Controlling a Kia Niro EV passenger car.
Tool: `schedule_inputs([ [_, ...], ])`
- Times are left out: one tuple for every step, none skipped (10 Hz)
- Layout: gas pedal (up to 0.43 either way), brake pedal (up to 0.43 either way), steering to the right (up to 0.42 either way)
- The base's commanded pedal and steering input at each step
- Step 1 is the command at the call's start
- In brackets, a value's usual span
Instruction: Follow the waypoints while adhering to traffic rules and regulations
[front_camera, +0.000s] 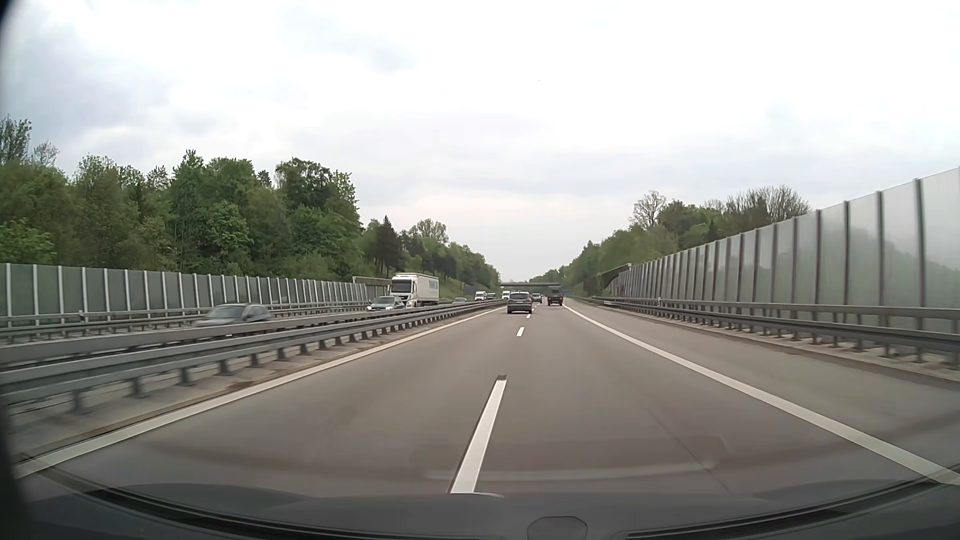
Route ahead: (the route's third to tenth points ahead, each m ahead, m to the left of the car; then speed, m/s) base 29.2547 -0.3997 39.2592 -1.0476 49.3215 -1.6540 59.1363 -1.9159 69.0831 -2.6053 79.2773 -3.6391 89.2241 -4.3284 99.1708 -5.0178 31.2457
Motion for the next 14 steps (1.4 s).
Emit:
schedule_inputs([
  [0.287, 0.0, 0.004],
  [0.287, 0.0, 0.003],
  [0.287, 0.0, 0.004],
  [0.287, 0.0, 0.003],
  [0.287, 0.0, 0.004],
  [0.287, 0.0, 0.004],
  [0.287, 0.0, 0.004],
  [0.287, 0.0, 0.004],
  [0.287, 0.0, 0.004],
  [0.287, 0.0, 0.004],
  [0.287, 0.0, 0.005],
  [0.287, 0.0, 0.005],
  [0.287, 0.0, 0.005],
  [0.287, 0.0, 0.004],
])
